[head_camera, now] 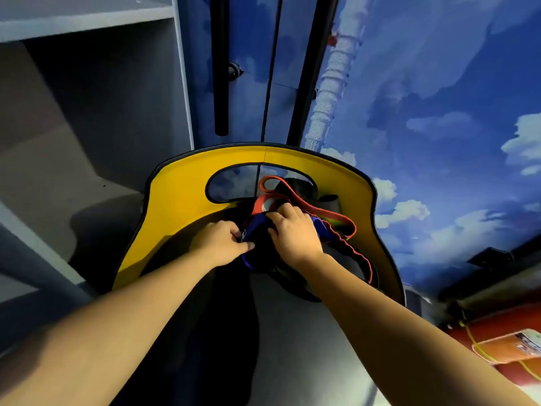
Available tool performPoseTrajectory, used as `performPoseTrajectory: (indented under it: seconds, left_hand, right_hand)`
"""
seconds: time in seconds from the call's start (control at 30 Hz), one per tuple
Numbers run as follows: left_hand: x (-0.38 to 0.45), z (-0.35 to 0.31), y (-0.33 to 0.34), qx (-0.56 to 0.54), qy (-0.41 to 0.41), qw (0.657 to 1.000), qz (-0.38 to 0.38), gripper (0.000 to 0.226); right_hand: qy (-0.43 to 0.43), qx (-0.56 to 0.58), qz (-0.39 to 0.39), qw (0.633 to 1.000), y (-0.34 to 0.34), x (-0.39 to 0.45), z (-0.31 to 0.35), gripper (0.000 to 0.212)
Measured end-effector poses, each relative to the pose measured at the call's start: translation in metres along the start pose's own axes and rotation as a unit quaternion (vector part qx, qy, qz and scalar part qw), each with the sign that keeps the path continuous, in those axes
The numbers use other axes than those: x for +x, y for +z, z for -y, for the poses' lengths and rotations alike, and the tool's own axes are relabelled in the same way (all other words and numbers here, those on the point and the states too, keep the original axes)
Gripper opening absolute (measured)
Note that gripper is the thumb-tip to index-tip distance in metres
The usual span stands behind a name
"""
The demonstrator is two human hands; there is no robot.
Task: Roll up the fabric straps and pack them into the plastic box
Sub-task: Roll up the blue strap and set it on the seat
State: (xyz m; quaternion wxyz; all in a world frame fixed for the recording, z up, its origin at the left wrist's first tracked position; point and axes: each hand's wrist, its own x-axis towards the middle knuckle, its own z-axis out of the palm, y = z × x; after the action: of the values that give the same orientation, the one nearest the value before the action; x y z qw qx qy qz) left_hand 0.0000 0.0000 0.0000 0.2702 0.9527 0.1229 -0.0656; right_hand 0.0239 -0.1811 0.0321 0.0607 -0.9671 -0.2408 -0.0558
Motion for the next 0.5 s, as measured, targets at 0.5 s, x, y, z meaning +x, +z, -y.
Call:
performPoseTrajectory:
  seconds: [0.5]
  left_hand:
    - [-0.027,-0.014,-0.027,-0.154,-0.017,0.985,-0.081,0.026]
  right_hand:
    - [0.039,0.077,-0.215,0.973,-0.055,0.011,-0.011,0.015]
